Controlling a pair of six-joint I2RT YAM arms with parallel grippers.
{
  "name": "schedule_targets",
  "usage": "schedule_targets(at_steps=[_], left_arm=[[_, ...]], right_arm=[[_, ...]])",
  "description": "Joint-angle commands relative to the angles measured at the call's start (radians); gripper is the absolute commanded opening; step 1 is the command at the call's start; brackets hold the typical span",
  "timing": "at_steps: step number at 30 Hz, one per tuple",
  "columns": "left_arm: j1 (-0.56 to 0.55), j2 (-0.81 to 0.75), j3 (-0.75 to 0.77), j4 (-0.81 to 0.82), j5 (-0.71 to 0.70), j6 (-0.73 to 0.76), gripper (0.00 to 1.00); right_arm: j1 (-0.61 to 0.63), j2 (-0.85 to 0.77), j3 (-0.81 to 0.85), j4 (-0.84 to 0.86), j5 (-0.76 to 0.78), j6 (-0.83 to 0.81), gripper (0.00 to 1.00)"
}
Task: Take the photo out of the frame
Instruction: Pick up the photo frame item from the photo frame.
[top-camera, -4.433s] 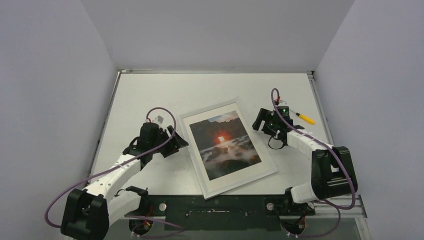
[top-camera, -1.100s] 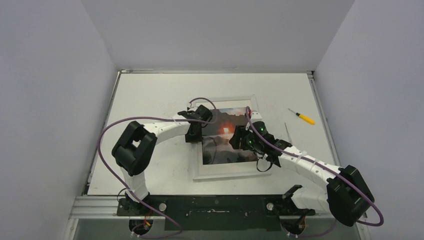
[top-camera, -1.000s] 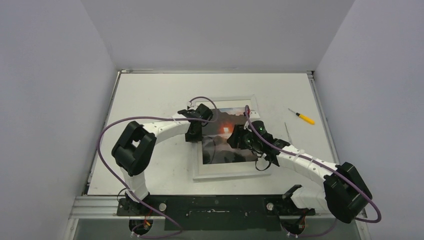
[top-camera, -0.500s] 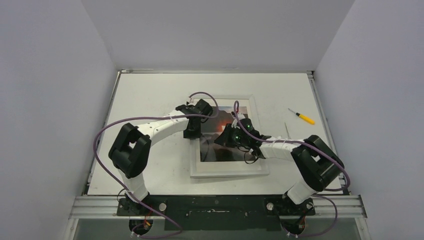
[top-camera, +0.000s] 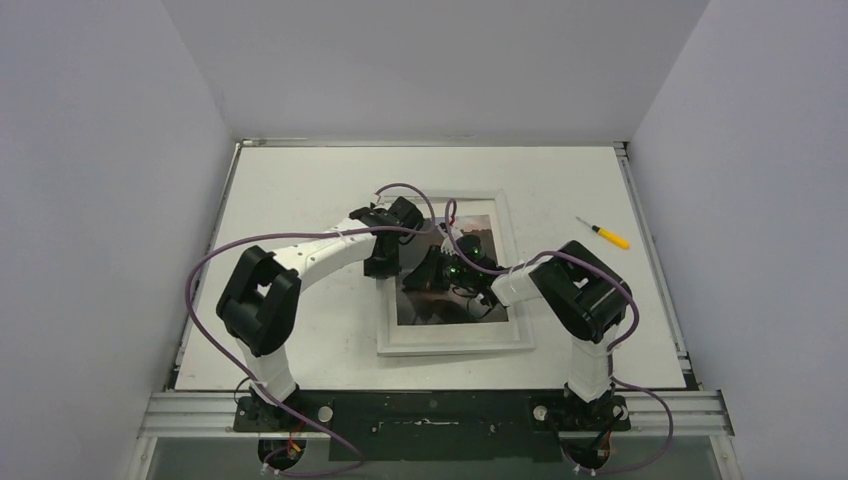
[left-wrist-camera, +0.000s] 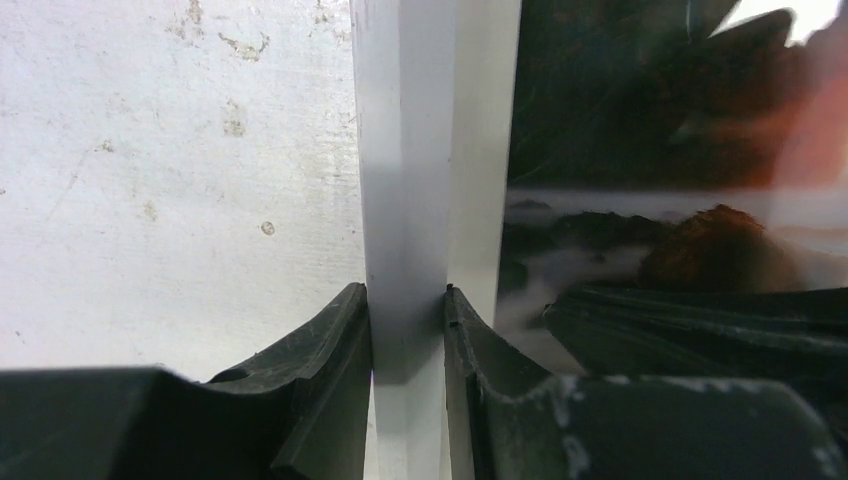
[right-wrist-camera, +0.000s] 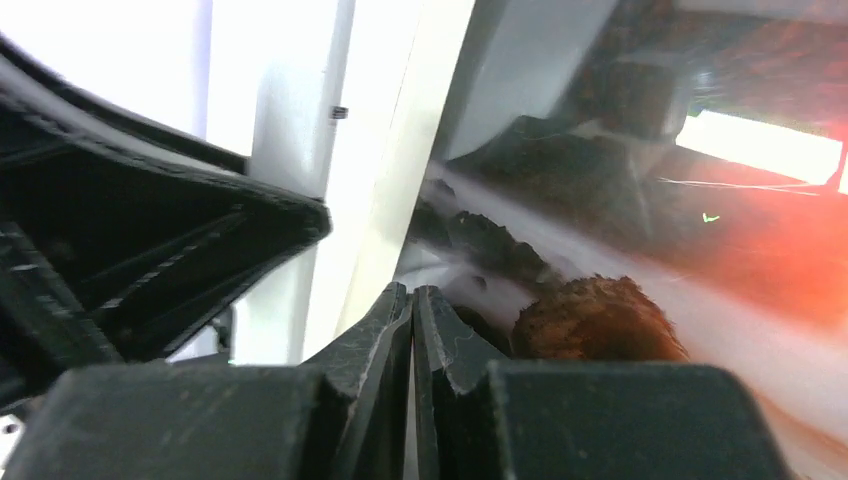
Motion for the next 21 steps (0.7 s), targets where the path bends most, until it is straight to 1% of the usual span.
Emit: schedule_targets(at_steps=[1, 10, 15, 18, 21], left_arm=[[-0.007, -0.092, 0.063, 0.001, -0.038, 0.006, 0.00], [-0.007, -0.093, 0.052, 0.012, -0.033, 0.006, 0.00], [-0.007, -0.103, 0.056, 0.011, -0.033, 0.006, 0.00], [-0.007, -0.111, 0.061, 0.009, -0.029, 0.006, 0.00], [-0.007, -0.119, 0.069, 0.004, -0.020, 0.008, 0.00]], right_arm=[[-0.015, -0.005, -0.003, -0.124, 0.063, -0.069, 0.05], [-0.046, -0.216, 0.163, -0.378, 0.092, -0.196, 0.05], [-0.058, -0.277, 0.135, -0.425, 0.109, -0.217, 0.05], [-0.070, -0.260, 0.091, -0.421, 0.128, -0.219, 0.05], [-0.087, -0.234, 0.034, -0.379, 0.125, -0.210, 0.05]])
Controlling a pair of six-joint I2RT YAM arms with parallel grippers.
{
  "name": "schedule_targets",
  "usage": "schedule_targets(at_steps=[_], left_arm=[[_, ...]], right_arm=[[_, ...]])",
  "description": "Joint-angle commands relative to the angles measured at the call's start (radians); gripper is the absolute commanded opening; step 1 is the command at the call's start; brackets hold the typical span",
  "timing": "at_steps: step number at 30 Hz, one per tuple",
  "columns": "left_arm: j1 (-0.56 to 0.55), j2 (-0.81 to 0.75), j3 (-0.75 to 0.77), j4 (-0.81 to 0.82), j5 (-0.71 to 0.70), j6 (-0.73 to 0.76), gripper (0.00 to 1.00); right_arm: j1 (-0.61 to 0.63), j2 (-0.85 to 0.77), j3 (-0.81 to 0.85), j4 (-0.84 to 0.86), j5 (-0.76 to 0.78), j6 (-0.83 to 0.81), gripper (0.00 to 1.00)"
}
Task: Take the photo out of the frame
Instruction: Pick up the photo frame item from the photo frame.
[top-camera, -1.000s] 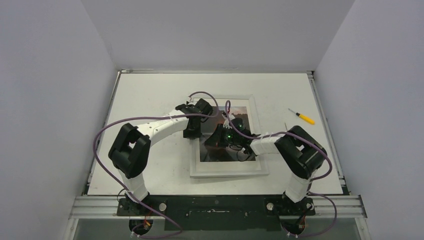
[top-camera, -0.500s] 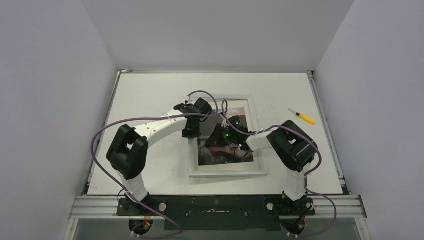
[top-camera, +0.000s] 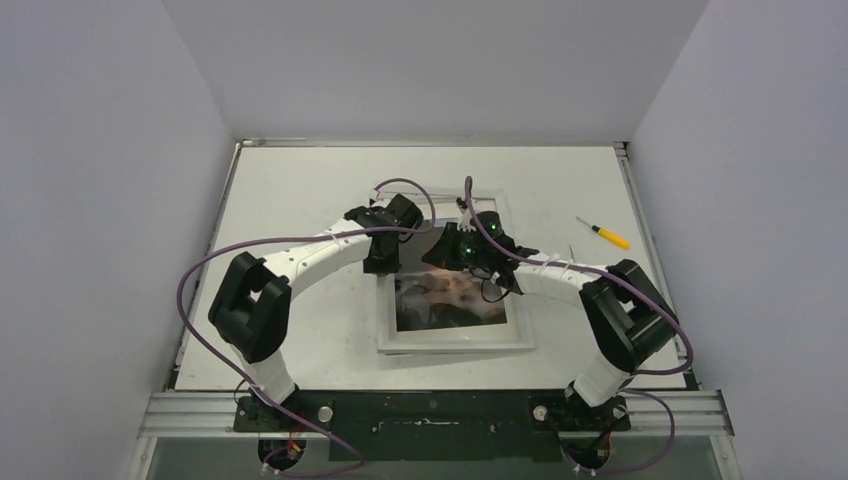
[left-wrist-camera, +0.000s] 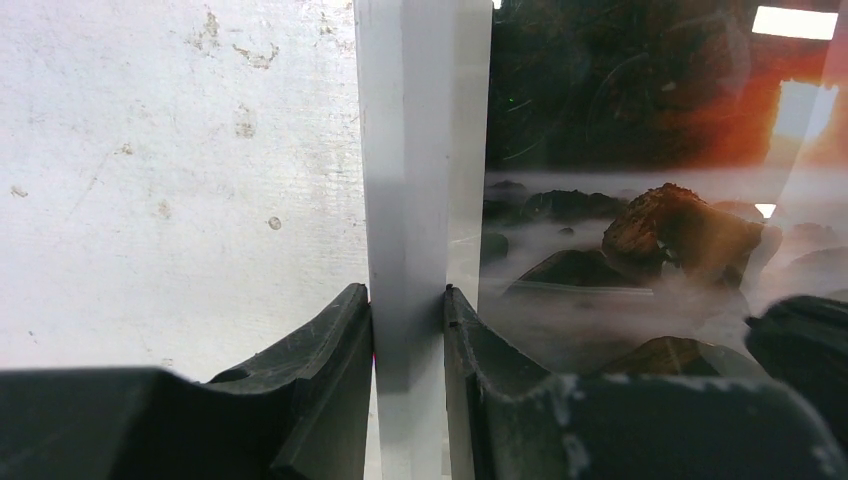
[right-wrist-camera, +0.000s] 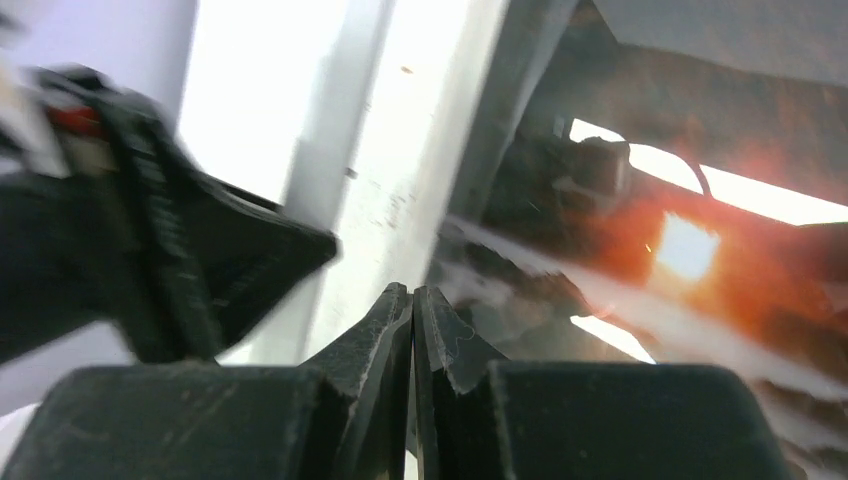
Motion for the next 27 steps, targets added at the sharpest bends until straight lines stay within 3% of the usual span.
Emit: schedule_targets(at_steps=[1, 8, 14, 16, 21, 23, 27], left_arm=[[0.000, -0.078, 0.071, 0.003, -0.012, 0.003, 0.00], [0.001, -0.115, 0.088, 0.015, 0.045, 0.005, 0.00], [0.004, -0.147, 0.093, 0.035, 0.084, 0.010, 0.00], [0.006, -0.151, 0.096, 0.037, 0.092, 0.014, 0.00], [0.010, -0.152, 0.100, 0.043, 0.102, 0.017, 0.00], [0.012, -0.152, 0.097, 0.049, 0.107, 0.019, 0.00], [0.013, -0.154, 0.097, 0.062, 0.125, 0.019, 0.00]], right_arm=[[-0.025, 0.044, -0.086, 0.011, 0.033, -0.016, 0.05], [-0.083, 0.124, -0.117, 0.025, 0.004, -0.045, 0.06], [-0.125, -0.038, -0.064, -0.159, 0.096, -0.158, 0.18], [-0.166, -0.100, -0.042, -0.239, 0.149, -0.199, 0.25], [-0.274, -0.227, -0.021, -0.424, 0.304, -0.276, 0.61], [-0.300, -0.252, -0.020, -0.465, 0.382, -0.294, 0.69], [-0.334, -0.240, -0.022, -0.501, 0.491, -0.305, 0.72]])
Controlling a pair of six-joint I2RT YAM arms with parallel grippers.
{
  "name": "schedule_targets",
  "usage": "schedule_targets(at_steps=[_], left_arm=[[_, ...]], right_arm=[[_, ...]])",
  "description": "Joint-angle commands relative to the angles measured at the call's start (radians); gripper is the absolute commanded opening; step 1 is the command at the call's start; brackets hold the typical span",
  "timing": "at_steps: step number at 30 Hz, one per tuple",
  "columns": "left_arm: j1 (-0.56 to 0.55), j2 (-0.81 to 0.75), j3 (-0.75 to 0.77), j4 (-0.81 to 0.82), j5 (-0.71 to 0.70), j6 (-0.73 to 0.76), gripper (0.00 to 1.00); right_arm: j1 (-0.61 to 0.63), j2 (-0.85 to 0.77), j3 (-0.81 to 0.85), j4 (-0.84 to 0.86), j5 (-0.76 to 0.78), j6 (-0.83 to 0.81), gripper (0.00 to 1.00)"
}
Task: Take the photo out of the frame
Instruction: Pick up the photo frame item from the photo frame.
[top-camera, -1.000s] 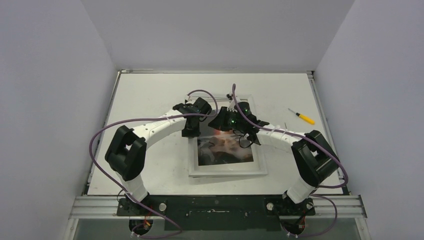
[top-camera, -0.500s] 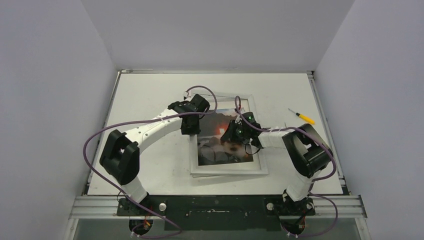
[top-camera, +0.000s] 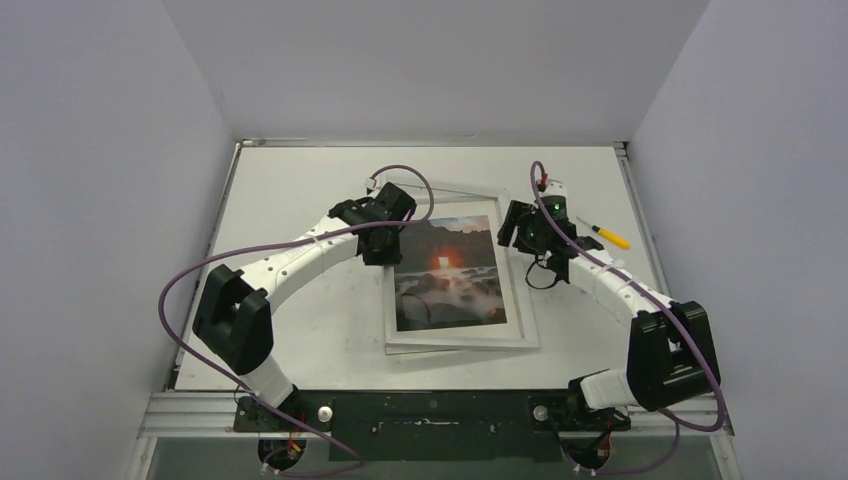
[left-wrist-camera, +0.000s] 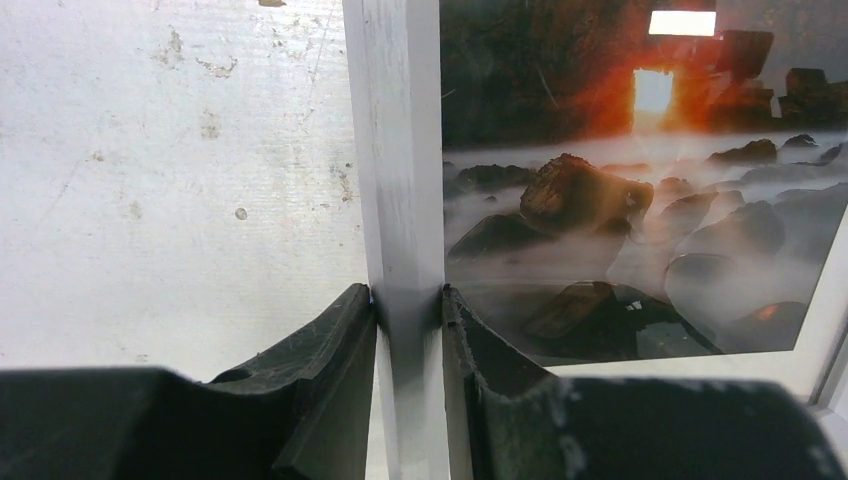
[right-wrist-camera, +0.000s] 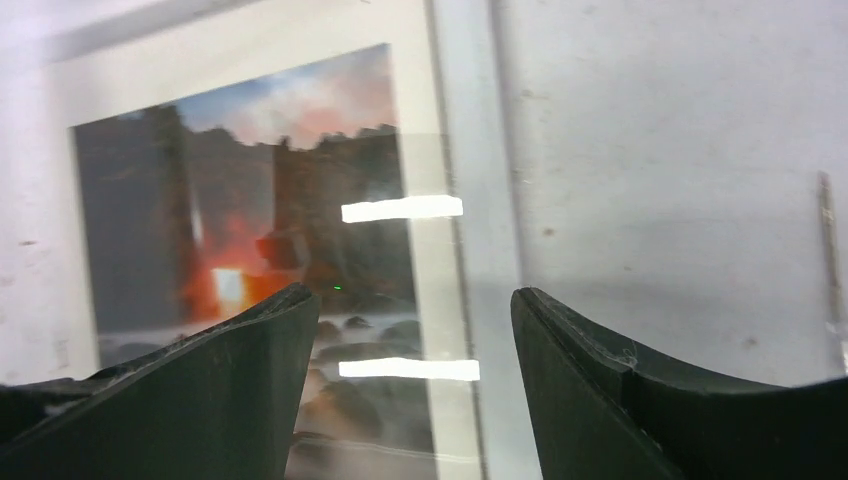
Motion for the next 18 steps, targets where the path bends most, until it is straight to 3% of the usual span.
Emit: schedule_targets(at_steps=[1, 8, 18], left_arm=[[0.004, -0.061, 0.058, 0.075, 0.035, 0.006, 0.00], [0.004, -0.070, 0.066, 0.077, 0.050, 0.007, 0.00], [0.007, -0.069, 0.065, 0.075, 0.046, 0.008, 0.00]], right_arm=[[-0.022, 0.018, 0.015, -0.105, 0.162, -0.050, 0.72], [-0.024, 0.107, 0.008, -0.089, 0.160, -0.064, 0.72], [0.031, 0.203, 0.013, -0.079, 0.340, -0.045, 0.59]])
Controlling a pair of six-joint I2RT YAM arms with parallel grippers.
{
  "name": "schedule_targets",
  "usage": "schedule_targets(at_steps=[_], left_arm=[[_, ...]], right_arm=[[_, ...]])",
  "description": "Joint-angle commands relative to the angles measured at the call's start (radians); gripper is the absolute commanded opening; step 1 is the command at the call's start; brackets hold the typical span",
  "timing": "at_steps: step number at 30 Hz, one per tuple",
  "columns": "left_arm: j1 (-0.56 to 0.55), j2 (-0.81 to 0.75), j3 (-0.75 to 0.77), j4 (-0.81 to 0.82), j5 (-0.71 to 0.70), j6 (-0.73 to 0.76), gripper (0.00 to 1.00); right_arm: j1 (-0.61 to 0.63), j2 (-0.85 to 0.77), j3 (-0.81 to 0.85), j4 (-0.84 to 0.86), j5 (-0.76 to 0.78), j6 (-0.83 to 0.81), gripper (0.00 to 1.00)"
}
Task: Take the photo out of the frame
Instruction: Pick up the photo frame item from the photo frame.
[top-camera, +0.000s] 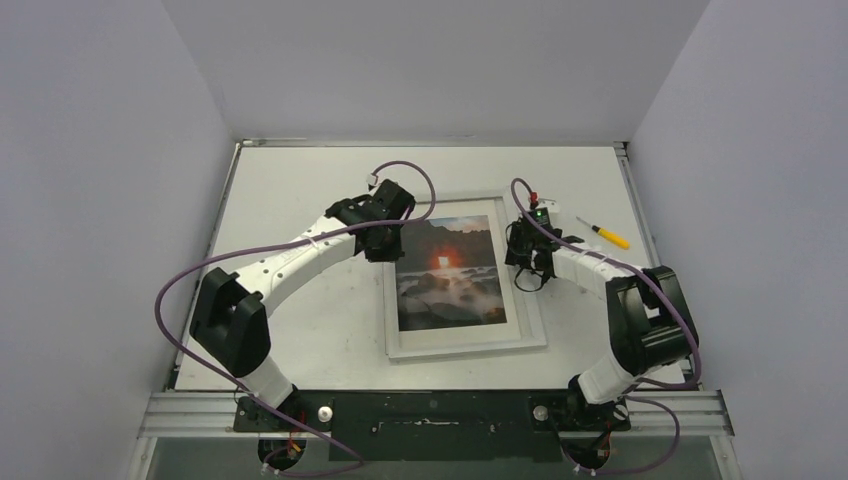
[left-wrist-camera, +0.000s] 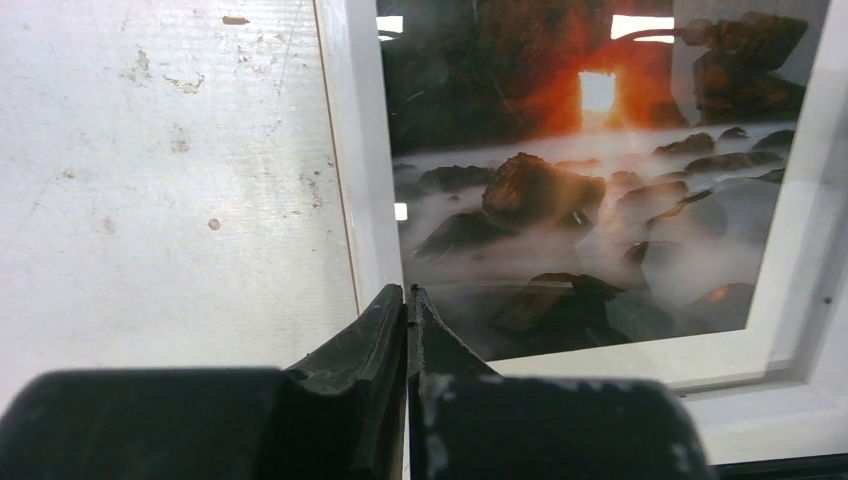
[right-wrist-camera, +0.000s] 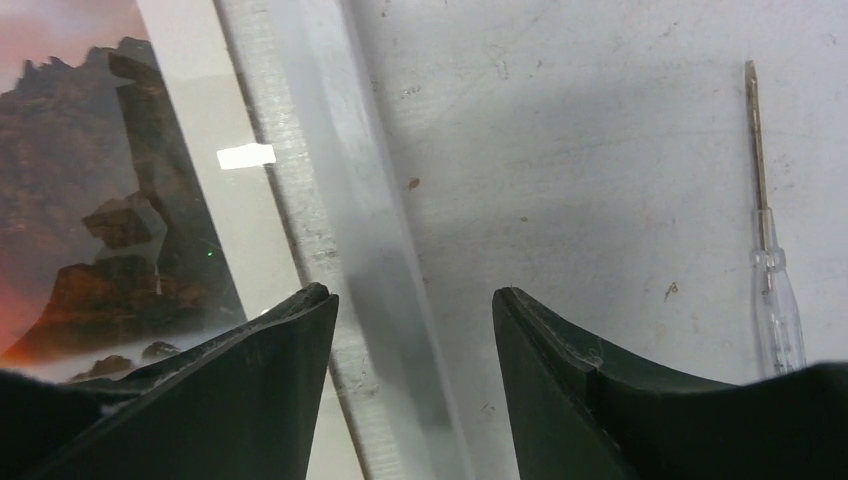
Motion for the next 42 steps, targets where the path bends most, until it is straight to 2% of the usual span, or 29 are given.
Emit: schedule_targets(at_steps=[1, 7, 10, 12, 15, 16, 19, 26, 30, 42], left_arm=[[0.006, -0.054, 0.060, 0.053, 0.003, -0.001, 0.00], [0.015, -0.047, 0.034, 0.062, -0.002, 0.005, 0.00], [0.022, -0.047, -0.005, 0.079, -0.021, 0.004, 0.00], [0.027, -0.044, -0.040, 0.101, -0.024, 0.001, 0.09], [0.028, -0.042, -0.095, 0.148, -0.025, 0.001, 0.40], [0.028, -0.041, -0.118, 0.165, -0.024, 0.001, 0.47], [0.031, -0.034, -0.160, 0.212, -0.026, 0.001, 0.55], [0.061, 0.045, -0.184, 0.256, -0.043, 0.018, 0.52], [0.081, 0.072, -0.209, 0.316, 0.006, 0.050, 0.51], [0.130, 0.142, -0.204, 0.357, 0.058, 0.078, 0.48]], right_arm=[[0.050, 0.031, 0.026, 0.011, 0.152, 0.006, 0.56], [0.091, 0.083, 0.046, -0.012, 0.230, 0.010, 0.49], [0.099, 0.083, 0.045, -0.011, 0.229, 0.005, 0.38], [0.100, 0.081, 0.048, -0.008, 0.204, -0.006, 0.24], [0.106, 0.069, 0.059, -0.023, 0.203, -0.016, 0.13], [0.110, 0.058, 0.060, -0.024, 0.208, -0.016, 0.10], [0.129, 0.015, 0.059, -0.029, 0.219, -0.013, 0.05], [0.143, -0.018, 0.077, -0.055, 0.238, -0.017, 0.05], [0.147, -0.061, 0.078, -0.050, 0.226, -0.023, 0.05], [0.179, -0.111, 0.148, -0.096, 0.209, -0.031, 0.05]])
